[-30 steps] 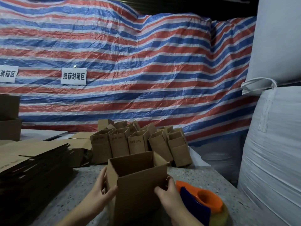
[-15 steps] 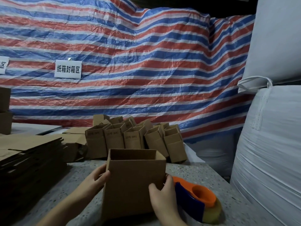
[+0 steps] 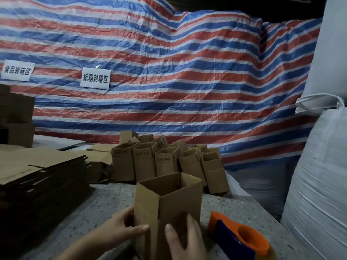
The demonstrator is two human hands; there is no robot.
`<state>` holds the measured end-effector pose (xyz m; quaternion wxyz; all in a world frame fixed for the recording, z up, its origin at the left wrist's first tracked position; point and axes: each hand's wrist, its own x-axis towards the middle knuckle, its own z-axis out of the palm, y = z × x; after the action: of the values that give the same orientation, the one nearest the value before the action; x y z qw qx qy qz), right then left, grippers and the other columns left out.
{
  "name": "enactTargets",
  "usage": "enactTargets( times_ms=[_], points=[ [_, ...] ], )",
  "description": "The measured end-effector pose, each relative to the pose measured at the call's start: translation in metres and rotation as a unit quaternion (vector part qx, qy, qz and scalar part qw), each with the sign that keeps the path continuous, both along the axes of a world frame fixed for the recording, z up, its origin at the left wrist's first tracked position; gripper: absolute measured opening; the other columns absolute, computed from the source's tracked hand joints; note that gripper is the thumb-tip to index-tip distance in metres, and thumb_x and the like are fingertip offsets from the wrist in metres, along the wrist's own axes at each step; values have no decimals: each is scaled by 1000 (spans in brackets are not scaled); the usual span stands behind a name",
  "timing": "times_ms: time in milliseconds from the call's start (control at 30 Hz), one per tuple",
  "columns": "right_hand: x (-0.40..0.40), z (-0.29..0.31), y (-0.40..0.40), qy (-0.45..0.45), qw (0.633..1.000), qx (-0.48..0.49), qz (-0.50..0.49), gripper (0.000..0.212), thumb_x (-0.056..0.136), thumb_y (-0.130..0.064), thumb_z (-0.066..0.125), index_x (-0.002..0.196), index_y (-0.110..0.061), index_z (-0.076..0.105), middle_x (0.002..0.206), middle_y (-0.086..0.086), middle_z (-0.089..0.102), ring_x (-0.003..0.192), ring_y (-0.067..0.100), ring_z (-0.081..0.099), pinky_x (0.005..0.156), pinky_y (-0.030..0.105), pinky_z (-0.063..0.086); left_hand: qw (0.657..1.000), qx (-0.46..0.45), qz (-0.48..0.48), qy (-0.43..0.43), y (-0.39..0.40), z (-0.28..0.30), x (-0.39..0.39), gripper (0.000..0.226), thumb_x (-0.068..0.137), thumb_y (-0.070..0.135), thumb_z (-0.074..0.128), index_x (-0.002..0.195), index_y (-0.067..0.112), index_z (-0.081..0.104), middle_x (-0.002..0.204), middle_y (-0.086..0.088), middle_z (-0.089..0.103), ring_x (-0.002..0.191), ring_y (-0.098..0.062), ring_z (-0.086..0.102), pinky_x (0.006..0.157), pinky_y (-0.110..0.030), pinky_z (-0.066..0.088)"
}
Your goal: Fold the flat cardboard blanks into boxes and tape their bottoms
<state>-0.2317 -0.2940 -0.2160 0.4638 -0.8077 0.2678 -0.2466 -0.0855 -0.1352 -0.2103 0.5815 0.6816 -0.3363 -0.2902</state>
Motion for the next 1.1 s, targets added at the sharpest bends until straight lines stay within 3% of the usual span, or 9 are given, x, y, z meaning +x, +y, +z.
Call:
enactTargets(
  times_ms=[133,200,267,333,400,567,633,733,1100],
  points=[
    [18,9,-5,-27,999,11,26,111,80,-60,73,161,-28,3,167,-10,8,152,16,19,121,39,25,996,-71,54,4,-29,0,-2,59,65,39,87,115,41,55,102,16,73,92,1,69,66,-17,56],
    [30,21,-15,-77,996,-11,31,98,85,-50,73,160,-29,14,162,-7,23,142,15,36,112,35,41,990,-121,71,1,-47,8,-4,56,68,33,83,118,35,59,102,13,74,93,-5,71,67,-21,58],
    [42,36,-31,-103,993,-48,27,78,88,-44,73,153,-27,33,147,-4,45,119,10,52,86,19,52,983,-161,83,-20,-65,22,-6,53,70,34,80,119,32,60,103,9,74,95,-9,71,70,-23,58],
    [55,52,-52,-118,991,-64,19,66,87,-42,75,142,-22,47,131,-1,57,106,11,58,73,14,48,978,-180,91,-56,-86,37,-2,44,78,33,75,119,30,60,103,6,74,94,-8,71,70,-22,58],
    [67,67,-76,-128,989,-74,15,61,84,-42,78,135,-18,54,123,1,62,106,15,62,76,19,52,973,-180,112,-88,-107,49,5,36,87,30,71,121,31,57,107,5,71,92,-4,70,68,-19,56],
    [87,75,-127,-92,993,-72,34,56,84,-44,77,131,-24,54,112,-5,61,92,5,60,60,13,44,973,-142,142,-110,-156,48,28,41,89,34,70,126,29,52,112,6,67,97,-9,68,76,-27,60],
    [92,67,-143,-70,995,-55,45,56,85,-44,77,132,-24,53,107,-10,62,92,5,60,65,18,50,972,-119,160,-123,-171,38,35,40,89,34,71,122,29,51,110,7,66,100,-10,66,84,-33,60],
    [99,54,-162,-24,997,-53,58,63,86,-44,75,140,-28,46,114,-10,59,110,16,59,93,35,54,971,-98,172,-131,-189,21,43,39,88,34,72,119,25,52,107,7,66,96,-8,66,78,-26,59],
    [129,34,-196,21,994,-64,80,74,87,-41,76,148,-33,37,127,-6,58,122,20,57,103,43,52,976,-58,169,-122,-220,-7,71,45,90,33,69,127,18,49,117,1,63,104,-13,63,85,-28,58]
  ],
)
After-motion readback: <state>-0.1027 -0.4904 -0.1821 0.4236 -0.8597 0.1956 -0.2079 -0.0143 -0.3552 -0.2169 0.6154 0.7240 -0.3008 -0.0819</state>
